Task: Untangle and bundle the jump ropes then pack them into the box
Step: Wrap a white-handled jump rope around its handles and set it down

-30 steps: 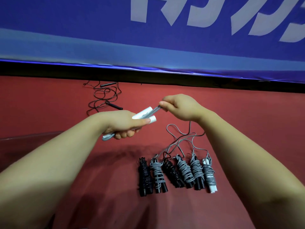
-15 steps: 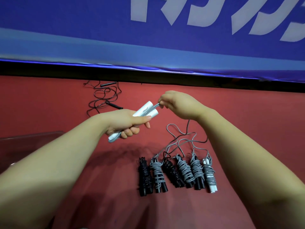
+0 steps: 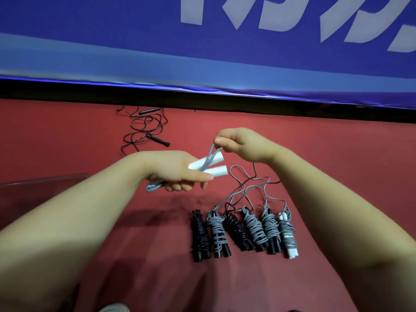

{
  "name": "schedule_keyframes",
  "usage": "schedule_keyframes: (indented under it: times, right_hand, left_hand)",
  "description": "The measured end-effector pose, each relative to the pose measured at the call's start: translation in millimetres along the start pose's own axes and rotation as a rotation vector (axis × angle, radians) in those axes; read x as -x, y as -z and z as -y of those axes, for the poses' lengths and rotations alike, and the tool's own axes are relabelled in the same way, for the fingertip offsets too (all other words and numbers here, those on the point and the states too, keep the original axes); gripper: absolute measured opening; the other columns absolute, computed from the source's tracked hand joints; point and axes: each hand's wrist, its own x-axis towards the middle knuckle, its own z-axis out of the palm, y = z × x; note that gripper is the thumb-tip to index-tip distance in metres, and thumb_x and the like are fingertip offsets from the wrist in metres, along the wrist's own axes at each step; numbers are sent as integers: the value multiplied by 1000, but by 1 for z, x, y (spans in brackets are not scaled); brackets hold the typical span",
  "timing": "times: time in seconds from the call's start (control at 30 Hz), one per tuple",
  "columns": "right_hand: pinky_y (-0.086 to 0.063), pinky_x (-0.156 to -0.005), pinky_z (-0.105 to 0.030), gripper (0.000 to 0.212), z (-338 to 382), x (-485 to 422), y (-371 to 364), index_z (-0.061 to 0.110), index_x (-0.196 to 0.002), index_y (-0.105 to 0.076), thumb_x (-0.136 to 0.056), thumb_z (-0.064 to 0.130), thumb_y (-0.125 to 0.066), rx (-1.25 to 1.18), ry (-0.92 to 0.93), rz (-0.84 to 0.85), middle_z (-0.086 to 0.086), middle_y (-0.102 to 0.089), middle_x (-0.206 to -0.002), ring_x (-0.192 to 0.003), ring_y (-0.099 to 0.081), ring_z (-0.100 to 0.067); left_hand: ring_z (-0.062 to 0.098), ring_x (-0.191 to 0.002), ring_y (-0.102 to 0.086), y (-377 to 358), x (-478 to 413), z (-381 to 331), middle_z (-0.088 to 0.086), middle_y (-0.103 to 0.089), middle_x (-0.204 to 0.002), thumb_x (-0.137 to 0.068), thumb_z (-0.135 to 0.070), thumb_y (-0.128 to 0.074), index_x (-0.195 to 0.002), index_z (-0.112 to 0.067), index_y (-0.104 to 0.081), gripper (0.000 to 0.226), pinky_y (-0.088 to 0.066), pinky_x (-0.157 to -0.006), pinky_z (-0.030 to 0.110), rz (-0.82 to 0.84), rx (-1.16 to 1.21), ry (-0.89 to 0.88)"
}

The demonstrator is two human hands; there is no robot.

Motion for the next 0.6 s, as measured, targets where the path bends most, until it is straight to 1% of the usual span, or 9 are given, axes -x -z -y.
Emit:
schedule_keyframes:
  times: [0.07,0.13,0.17,0.23,0.3,0.37,0.43,0.5,0.6]
  right_hand:
    - [-33,-60,-19,34,-8,4,-20,11,-74,-54,-101,26,-39,-243,-84,-65,6,-44,-66,-57,-36,0]
    - [-31,-57,-20,41,-9,6,-42,-2,-82,-59,-97,29,-38,-356,-116,-101,2,-45,-65,-57,-36,-4]
    - [-30,-55,-19,40,-7,6,-52,-1,-80,-59,-94,28,-36,-383,-119,-135,7,-45,-60,-54,-34,-3]
    - [-31,-55,-15,36,0,5,-63,14,-71,-55,-98,20,-34,-404,-123,-217,14,-46,-52,-51,-36,-1]
    - [-34,-62,-19,34,7,2,-66,24,-72,-49,-101,20,-34,-323,-85,-260,16,-48,-55,-57,-40,-1]
    - [-36,-68,-29,23,9,0,-65,21,-82,-50,-101,23,-38,-128,-40,-214,13,-47,-64,-67,-46,-13]
    - [-42,-73,-36,20,7,-2,-61,14,-94,-57,-100,27,-42,46,-47,-149,1,-57,-78,-80,-54,-26]
    - [-43,-78,-35,26,7,-2,-53,15,-103,-62,-100,28,-41,112,-113,-94,-5,-61,-91,-90,-56,-27]
    - [-39,-72,-32,28,15,3,-39,17,-105,-63,-100,29,-38,177,-164,-2,-3,-56,-84,-86,-55,-26]
  left_hand:
    - [9,-41,-27,3,2,-2,-5,-37,-52,-95,-36,-50,-88,-12,-56,26,-25,-40,19,-49,65,-51]
    - [8,-41,-23,5,2,-5,-4,-33,-52,-94,-38,-48,-87,-12,-54,28,-21,-38,17,-73,188,-103]
    - [6,-40,-21,5,1,-7,-4,-30,-53,-92,-40,-48,-86,-12,-52,29,-20,-37,16,-89,255,-126]
    - [4,-39,-20,8,0,-10,-3,-28,-55,-85,-44,-50,-84,-12,-51,32,-20,-35,14,-128,373,-157]
    - [3,-38,-21,14,-2,-9,-3,-28,-55,-78,-47,-53,-84,-13,-51,35,-22,-33,13,-182,484,-160]
    - [3,-37,-23,21,-4,-3,-3,-31,-55,-82,-46,-56,-84,-13,-51,33,-24,-33,14,-257,558,-123]
    - [3,-37,-25,28,-5,4,-4,-33,-54,-88,-42,-56,-83,-13,-50,30,-24,-32,14,-334,617,-67]
    - [3,-36,-26,34,-6,14,-4,-35,-53,-90,-39,-57,-81,-14,-47,29,-24,-32,13,-391,655,-17]
    - [4,-38,-27,37,-8,27,-3,-38,-54,-90,-34,-62,-78,-13,-46,28,-25,-33,15,-429,512,40]
